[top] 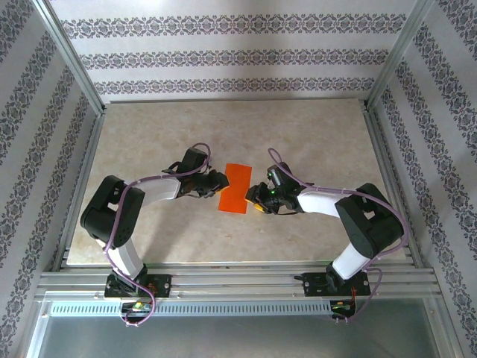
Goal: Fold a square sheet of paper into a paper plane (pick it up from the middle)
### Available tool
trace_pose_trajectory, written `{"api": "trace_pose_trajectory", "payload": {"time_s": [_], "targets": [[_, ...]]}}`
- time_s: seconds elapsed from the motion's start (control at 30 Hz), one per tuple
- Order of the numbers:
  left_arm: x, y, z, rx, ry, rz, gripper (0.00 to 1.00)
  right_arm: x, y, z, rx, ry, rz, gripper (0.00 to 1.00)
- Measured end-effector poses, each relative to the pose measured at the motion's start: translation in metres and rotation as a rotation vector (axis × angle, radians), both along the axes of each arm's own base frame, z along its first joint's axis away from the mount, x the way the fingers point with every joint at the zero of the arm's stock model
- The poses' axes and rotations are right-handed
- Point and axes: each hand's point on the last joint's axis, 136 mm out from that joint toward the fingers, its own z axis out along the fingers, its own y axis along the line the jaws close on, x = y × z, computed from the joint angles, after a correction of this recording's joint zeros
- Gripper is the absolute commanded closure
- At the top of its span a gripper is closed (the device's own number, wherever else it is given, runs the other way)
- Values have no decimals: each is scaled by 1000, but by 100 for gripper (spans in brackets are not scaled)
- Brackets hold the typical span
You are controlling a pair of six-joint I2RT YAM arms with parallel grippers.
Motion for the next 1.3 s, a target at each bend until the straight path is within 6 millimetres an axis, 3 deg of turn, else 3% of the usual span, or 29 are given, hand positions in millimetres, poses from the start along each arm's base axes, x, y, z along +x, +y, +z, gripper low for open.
{"api": "trace_pose_trajectory", "payload": {"time_s": [0.33, 1.3], "targets": [[-6, 3, -32, 36, 79, -1, 76, -3, 7, -2, 25, 21, 2, 56], [-5, 2, -34, 55, 87, 4, 76, -15, 20, -10, 46, 64, 54, 67]]}}
